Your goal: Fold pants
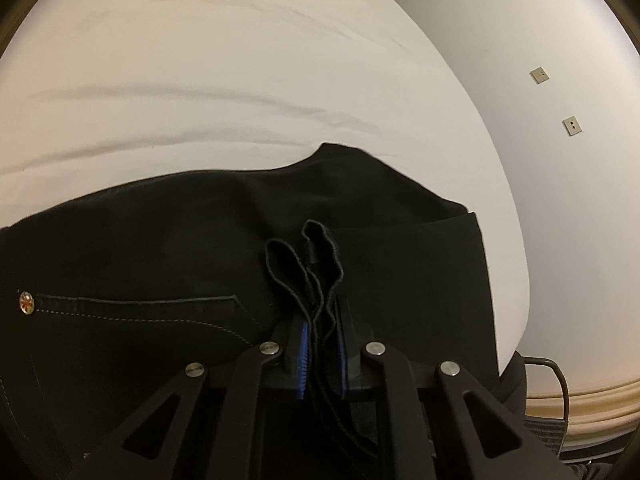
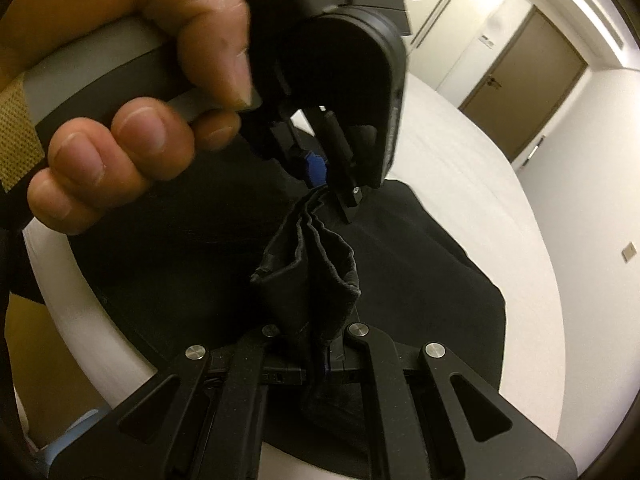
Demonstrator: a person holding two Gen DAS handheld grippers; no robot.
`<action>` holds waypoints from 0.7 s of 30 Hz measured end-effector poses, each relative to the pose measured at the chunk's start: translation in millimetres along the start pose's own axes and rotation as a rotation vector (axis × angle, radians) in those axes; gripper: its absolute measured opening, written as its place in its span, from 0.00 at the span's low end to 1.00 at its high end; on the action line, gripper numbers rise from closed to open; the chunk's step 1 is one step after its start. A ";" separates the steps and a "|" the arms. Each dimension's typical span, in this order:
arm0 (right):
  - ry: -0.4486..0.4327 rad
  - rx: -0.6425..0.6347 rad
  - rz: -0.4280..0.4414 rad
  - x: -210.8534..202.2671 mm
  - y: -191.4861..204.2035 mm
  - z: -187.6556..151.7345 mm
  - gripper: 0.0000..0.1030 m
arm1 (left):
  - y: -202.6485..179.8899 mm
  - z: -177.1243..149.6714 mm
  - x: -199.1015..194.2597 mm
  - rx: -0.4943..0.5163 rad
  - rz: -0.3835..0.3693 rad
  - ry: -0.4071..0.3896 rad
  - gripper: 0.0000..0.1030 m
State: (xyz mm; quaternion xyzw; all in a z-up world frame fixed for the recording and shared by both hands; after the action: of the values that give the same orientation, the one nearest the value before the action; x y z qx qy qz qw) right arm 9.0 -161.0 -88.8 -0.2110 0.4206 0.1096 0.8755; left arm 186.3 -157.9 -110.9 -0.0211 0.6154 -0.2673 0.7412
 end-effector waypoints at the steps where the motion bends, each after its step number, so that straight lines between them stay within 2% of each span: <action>1: 0.008 -0.001 0.005 2.5 0.9 -2.0 0.04 | 0.3 -0.7 2.2 0.002 0.005 0.002 0.13; 5: 0.068 0.033 0.050 21.9 3.4 -15.3 0.07 | 8.6 -6.0 3.9 0.001 0.017 -0.008 0.18; 7: 0.061 0.036 0.063 22.6 9.8 -12.5 0.09 | 11.4 -3.9 -5.4 0.004 0.063 -0.045 0.40; 8: 0.060 0.048 0.095 19.4 7.8 -13.6 0.13 | 14.5 -3.3 -12.8 0.007 0.098 -0.072 0.44; 10: 0.054 0.103 0.200 11.4 -0.8 -12.5 0.23 | 18.1 -1.6 -30.5 0.004 0.160 -0.136 0.54; 12: 0.029 0.200 0.321 -7.0 -14.2 -14.8 0.50 | 15.9 -2.4 -49.4 0.027 0.235 -0.204 0.54; 13: 0.009 0.269 0.387 -18.4 -22.5 -20.2 0.52 | 10.2 -4.7 -55.3 0.047 0.246 -0.226 0.54; 16: -0.047 0.449 0.549 -50.5 -47.9 -36.5 0.52 | -16.0 -21.4 -60.0 0.127 0.263 -0.263 0.54; 19: -0.088 0.658 0.663 -58.7 -112.6 -45.3 0.50 | -30.5 -45.8 -44.1 0.184 0.305 -0.254 0.54; 21: -0.128 0.784 0.718 -50.1 -165.5 -56.6 0.29 | -27.9 -61.7 -26.9 0.168 0.309 -0.209 0.54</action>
State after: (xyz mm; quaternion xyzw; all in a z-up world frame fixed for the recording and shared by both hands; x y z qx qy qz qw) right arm -0.1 -334.7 -35.2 0.2961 0.4213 0.2496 0.8201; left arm 116.3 -152.0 -91.6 0.1078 0.5065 -0.1971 0.8324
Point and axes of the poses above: each gripper's, at about its wrist camera, not at the fingertips, and x roughly the way its jaws point, y to its left, z to its top, the point moved 7 cm from there along x, roughly the way its jaws point, and after that the axes turned 11 degrees about z, right-handed, at the moved point
